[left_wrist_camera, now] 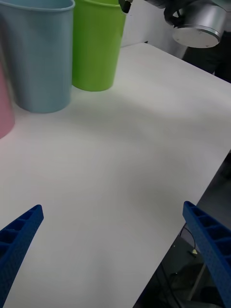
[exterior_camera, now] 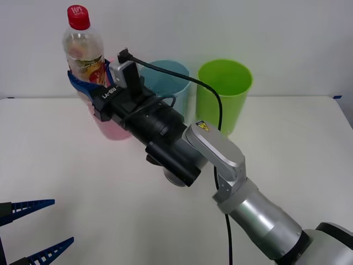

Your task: Put cans in the blue bin and PET bottles in the pink bin and trash in the green bin.

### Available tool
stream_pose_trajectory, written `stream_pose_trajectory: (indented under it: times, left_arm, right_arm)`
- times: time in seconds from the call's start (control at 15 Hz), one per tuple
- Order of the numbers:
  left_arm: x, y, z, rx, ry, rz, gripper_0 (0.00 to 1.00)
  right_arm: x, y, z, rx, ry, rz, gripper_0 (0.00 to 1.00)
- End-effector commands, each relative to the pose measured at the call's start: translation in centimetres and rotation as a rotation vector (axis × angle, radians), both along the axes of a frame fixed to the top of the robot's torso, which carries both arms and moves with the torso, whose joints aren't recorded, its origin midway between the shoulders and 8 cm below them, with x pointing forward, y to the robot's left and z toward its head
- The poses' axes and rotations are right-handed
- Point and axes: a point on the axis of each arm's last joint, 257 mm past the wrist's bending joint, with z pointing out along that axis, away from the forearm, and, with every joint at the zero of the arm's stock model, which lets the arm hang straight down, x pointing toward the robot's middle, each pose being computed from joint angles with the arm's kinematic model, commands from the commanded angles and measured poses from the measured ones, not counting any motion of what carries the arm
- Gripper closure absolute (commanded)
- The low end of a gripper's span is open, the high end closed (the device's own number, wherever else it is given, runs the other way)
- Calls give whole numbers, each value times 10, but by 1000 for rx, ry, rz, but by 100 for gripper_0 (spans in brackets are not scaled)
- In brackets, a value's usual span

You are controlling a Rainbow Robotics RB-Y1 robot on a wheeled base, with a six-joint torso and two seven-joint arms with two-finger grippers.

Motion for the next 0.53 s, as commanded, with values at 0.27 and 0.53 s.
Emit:
stream_pose_trajectory:
  times: [0.27, 0.53]
  left_arm:
    - [0, 0, 0, 0, 0, 0, 0]
    - [0, 0, 0, 0, 0, 0, 0]
  right_arm:
    - [34, 11, 8, -30, 11, -29, 100]
    - [61, 8, 5, -71, 27, -90, 100]
